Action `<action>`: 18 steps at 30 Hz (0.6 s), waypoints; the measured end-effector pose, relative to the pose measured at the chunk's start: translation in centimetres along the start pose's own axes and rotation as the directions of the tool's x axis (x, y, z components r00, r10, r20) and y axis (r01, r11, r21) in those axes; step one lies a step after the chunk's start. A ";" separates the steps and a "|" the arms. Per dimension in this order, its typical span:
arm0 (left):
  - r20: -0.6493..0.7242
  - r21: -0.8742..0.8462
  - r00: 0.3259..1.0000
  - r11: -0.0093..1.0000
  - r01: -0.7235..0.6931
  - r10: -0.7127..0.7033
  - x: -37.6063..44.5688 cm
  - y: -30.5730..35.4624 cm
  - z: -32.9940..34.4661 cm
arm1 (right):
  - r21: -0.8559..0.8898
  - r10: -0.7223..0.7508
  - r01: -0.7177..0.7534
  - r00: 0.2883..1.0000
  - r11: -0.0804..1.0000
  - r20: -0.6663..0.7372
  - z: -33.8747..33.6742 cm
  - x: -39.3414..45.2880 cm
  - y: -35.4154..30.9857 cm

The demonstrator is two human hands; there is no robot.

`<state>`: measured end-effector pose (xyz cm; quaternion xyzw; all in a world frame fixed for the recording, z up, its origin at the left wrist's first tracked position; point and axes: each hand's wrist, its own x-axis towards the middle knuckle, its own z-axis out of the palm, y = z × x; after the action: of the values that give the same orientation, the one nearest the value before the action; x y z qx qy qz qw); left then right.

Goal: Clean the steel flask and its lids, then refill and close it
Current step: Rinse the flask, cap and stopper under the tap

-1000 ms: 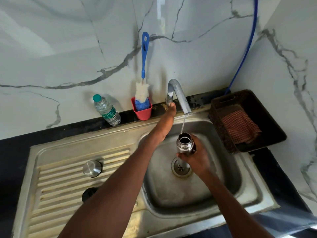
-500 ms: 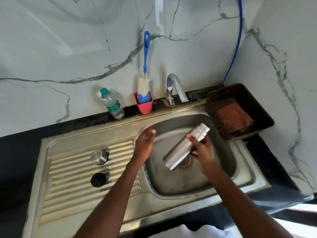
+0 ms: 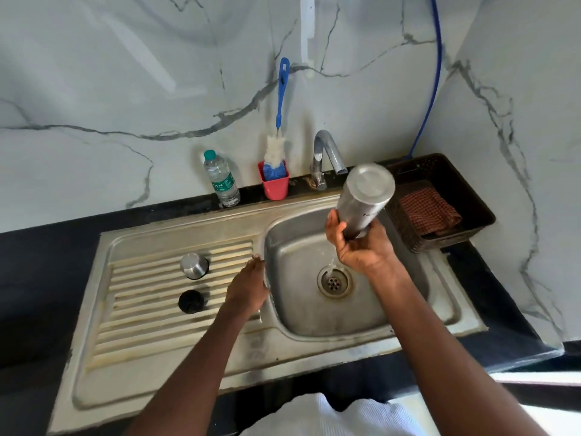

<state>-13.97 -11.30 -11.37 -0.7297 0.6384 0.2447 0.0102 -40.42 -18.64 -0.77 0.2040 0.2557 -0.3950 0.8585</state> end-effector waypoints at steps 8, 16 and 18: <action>0.029 0.011 0.995 0.995 0.098 -0.098 0.3 1.1 -2.3 | 0.019 0.073 -0.071 0.991 0.997 -0.109 0.2 1.0 0.5; 0.008 0.015 0.995 0.995 0.097 -0.097 0.6 0.9 -2.0 | -0.034 0.033 -0.045 0.961 0.998 -0.275 -1.5 1.9 1.7; 0.013 0.019 0.995 0.995 0.094 -0.094 0.7 0.9 -2.0 | -0.034 0.046 -0.059 0.952 0.998 -0.303 -1.6 2.0 1.7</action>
<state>-14.05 -12.75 -9.65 -0.7572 0.6053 0.2430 0.0326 -38.43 -17.91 -2.97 0.2505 0.3867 -0.3309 0.8236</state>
